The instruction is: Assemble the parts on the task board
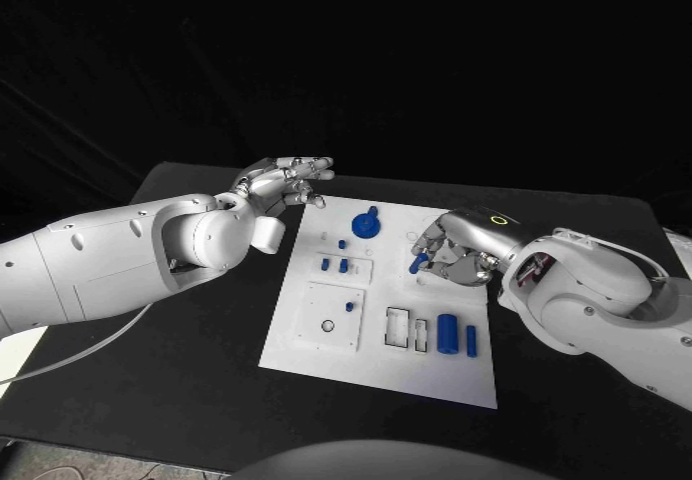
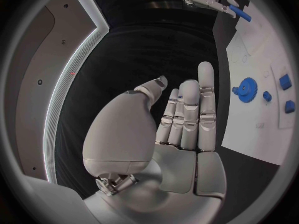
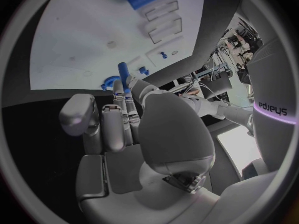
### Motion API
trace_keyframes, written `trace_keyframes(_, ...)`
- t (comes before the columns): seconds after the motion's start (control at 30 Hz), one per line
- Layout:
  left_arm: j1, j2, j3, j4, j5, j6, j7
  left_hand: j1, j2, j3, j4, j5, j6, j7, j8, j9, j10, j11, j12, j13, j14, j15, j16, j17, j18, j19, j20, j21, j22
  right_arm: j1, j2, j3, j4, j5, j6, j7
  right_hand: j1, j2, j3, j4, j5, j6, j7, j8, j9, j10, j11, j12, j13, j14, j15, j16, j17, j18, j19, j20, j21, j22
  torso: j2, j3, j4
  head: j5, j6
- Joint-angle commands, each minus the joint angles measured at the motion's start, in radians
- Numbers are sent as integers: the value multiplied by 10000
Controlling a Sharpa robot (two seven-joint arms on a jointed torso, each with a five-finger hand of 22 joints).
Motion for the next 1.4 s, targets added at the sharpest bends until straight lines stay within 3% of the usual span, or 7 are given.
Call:
trace_keyframes(0.03, 4, 36, 5, 1, -7, 191, 47, -73, 1, -78, 2, 41, -59, 17, 61, 1, -74, 9, 44, 13, -75, -21, -41, -9, 174, -28, 36, -41, -14, -27, 197, 5, 284, 236, -111, 45, -74, -1, 57, -14, 35, 95, 2, 19, 15, 49, 6, -50, -6, 508, -57, 36, -11, 86, 25, -63, 10, -21, 6, 2, -5, 35, 17)
trace_keyframes(0.33, 3, 170, 5, -15, -7, 234, 54, -76, 15, -82, 7, 44, -68, 20, 67, 0, -90, 11, 59, 13, -86, -19, -43, -26, 174, -30, 39, -48, -20, -356, 1180, -50, 393, -107, -113, 293, -78, 4, 95, -26, 48, 80, 9, 0, 12, 39, 9, -87, -12, 505, -56, 29, -24, 93, 14, -64, -15, -63, 1, -8, 18, 149, 2)
trace_keyframes(0.53, 3, 270, 5, -36, -7, 249, 64, -76, 15, -82, 7, 44, -68, 20, 67, 0, -90, 11, 59, 13, -86, -19, -43, -26, 174, -30, 39, -48, -20, -775, 1939, -191, 34, -487, -64, 493, -73, 9, 127, -44, 58, 73, 15, -13, 10, 37, 13, -113, -14, 506, -55, 35, -17, 93, 13, -64, -19, -71, 12, -4, -8, 264, -15)
trace_keyframes(0.77, 3, 319, 5, -48, -7, 255, 63, -76, 15, -82, 7, 44, -68, 20, 67, 0, -90, 11, 59, 13, -86, -19, -43, -26, 174, -30, 39, -48, -20, -1138, 2568, -298, -408, -666, 7, 663, -67, 12, 151, -59, 63, 70, 19, -20, 10, 37, 15, -129, -15, 508, -53, 42, -10, 92, 15, -64, -15, -64, 23, 5, 11, 383, -83)
trace_keyframes(0.93, 3, 328, 5, -55, -7, 260, 63, -76, 15, -82, 7, 44, -68, 20, 67, 0, -90, 11, 59, 13, -86, -19, -43, -26, 174, -30, 39, -48, -20, -1250, 2812, -353, -668, -732, 92, 718, -63, 12, 162, -68, 65, 67, 22, -24, 10, 37, 17, -138, -15, 508, -53, 42, -10, 96, 8, -64, -29, -89, 6, -13, 19, 418, -130)
trace_keyframes(1.13, 3, 326, 5, -61, -7, 266, 62, -73, 24, -85, 6, 45, -74, 21, 72, 0, -100, 12, 73, 14, -91, -17, -40, -32, 175, -31, 42, -54, -24, -1309, 2963, -384, -868, -808, 221, 728, -63, 12, 162, -68, 65, 67, 22, -24, 10, 37, 17, -138, -15, 508, -53, 42, -10, 96, 8, -64, -29, -89, 5, 0, -10, 450, -150)
trace_keyframes(1.4, 3, 325, 5, -53, -7, 274, 57, -73, 24, -85, 6, 45, -74, 21, 72, 0, -100, 12, 73, 14, -91, -17, -40, -32, 175, -31, 42, -54, -24, -1338, 3116, -428, -1095, -874, 433, 700, -64, 11, 174, -77, 67, 63, 28, -30, 9, 37, 21, -150, -16, 508, -51, 43, -9, 95, 10, -63, -27, -84, 11, -1, 3, 464, -178)
